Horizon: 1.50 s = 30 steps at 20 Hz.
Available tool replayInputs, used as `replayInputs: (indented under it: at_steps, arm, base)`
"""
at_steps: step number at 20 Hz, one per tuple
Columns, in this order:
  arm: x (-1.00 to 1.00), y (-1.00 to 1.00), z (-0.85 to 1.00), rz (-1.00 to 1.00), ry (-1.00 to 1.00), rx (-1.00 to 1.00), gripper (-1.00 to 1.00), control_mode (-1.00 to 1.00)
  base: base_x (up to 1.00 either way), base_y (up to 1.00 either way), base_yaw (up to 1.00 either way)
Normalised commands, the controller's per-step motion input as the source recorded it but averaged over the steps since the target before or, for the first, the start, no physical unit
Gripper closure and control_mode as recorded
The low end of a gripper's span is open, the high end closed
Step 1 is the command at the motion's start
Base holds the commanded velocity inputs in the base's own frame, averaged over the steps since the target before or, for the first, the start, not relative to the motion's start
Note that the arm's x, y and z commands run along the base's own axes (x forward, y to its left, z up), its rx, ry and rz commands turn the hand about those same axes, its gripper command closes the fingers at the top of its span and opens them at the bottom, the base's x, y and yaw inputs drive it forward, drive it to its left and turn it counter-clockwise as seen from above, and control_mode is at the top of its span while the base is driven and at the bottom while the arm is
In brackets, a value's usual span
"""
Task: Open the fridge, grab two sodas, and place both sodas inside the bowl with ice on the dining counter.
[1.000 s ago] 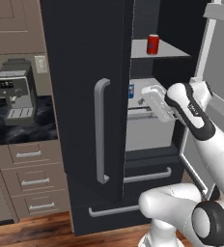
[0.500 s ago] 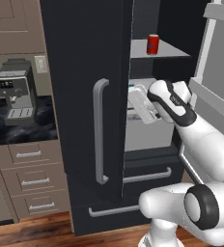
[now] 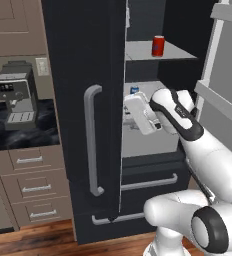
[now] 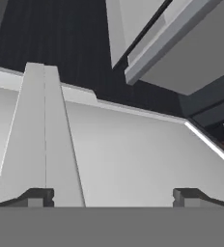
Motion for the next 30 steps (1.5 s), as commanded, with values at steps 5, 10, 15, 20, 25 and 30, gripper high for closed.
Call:
replayInputs:
  at_steps: [5,10,15,20,25,30]
  arm:
    - [-0.29,0.64,-0.09,0.01,0.02,0.01,-1.00,-1.00]
    - [-0.01,0.80,0.00,0.06,0.10,-0.01,-1.00,-1.00]
    - [0.00,0.79,0.00,0.07,0.08,-0.02,-1.00,-1.00]
    - [-0.08,0.35,-0.01,0.02,-0.01,-0.02,-1.00,-1.00]
    - [-0.10,-0.23,0.00,0.00,-0.07,0.00,-1.00,-1.00]
    - [-0.04,-0.60,0.00,-0.02,-0.11,-0.03,-1.00,-1.00]
  base:
    - [0.00,0.00,0.00]
    - [0.00,0.00,0.00]
    - [0.00,0.00,0.00]
    - [0.00,0.00,0.00]
    - [0.00,0.00,0.00]
    - [0.00,0.00,0.00]
